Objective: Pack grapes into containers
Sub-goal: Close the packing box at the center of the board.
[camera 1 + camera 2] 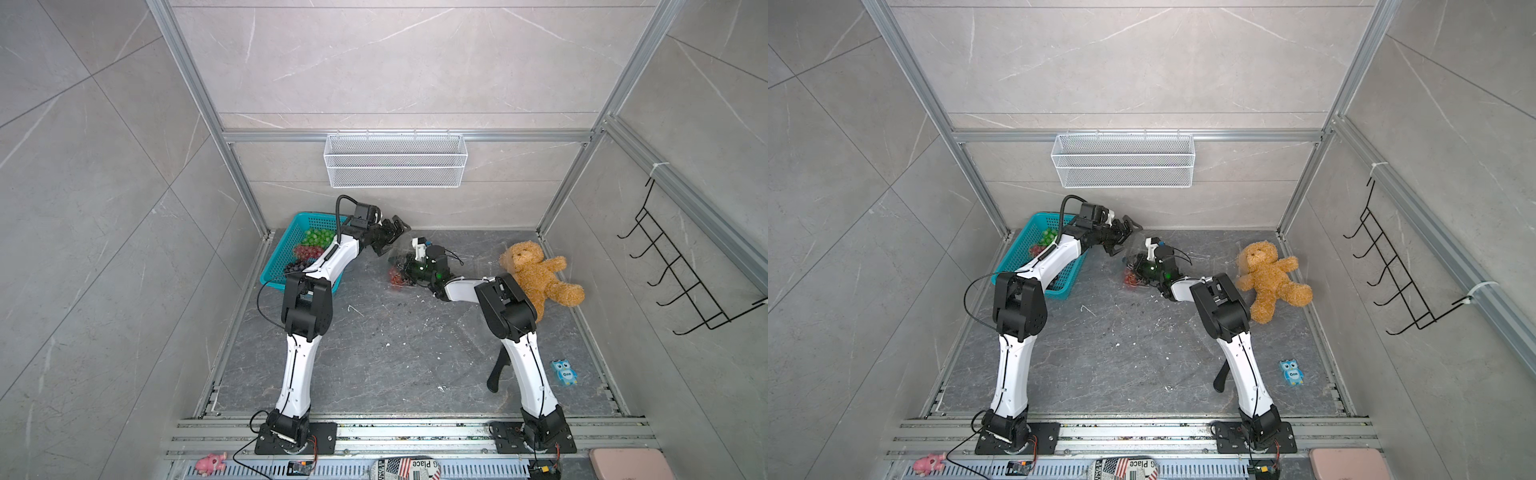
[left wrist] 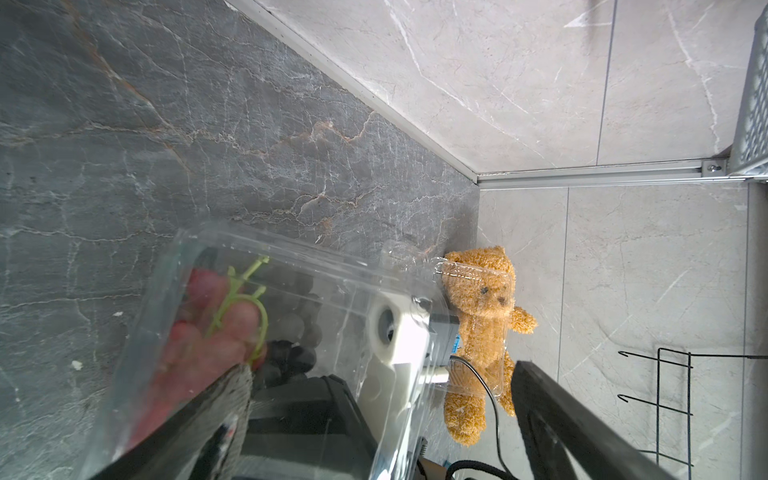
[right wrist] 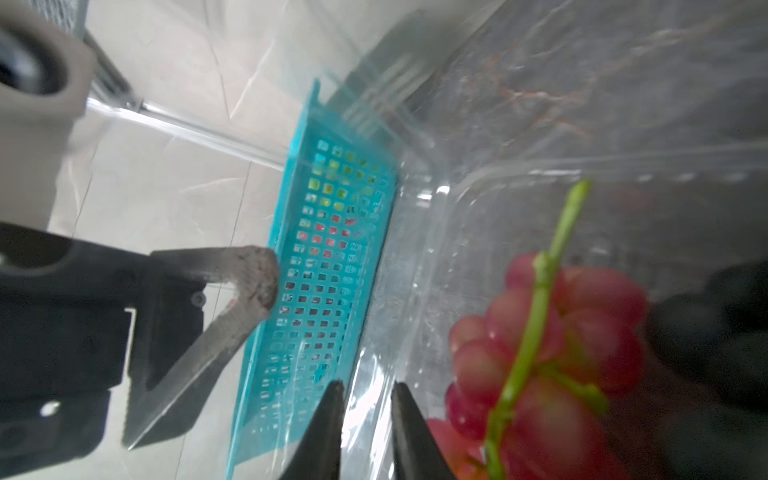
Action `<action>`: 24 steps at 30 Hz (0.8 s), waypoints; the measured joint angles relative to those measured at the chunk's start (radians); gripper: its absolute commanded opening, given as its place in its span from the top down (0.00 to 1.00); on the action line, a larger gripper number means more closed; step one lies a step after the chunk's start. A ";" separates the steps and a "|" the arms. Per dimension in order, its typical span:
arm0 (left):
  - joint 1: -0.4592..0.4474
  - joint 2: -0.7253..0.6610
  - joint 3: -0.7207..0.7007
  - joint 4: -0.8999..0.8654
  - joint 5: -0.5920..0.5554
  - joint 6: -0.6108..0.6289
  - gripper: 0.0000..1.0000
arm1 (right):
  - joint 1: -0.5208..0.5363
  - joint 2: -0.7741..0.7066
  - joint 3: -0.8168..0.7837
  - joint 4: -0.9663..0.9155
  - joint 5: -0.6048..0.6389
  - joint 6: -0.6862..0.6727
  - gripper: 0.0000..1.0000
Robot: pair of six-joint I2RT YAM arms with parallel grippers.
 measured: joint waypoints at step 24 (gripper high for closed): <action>-0.045 0.000 -0.050 0.007 -0.001 -0.004 0.00 | -0.140 -0.353 -0.205 -0.372 0.080 -0.299 0.12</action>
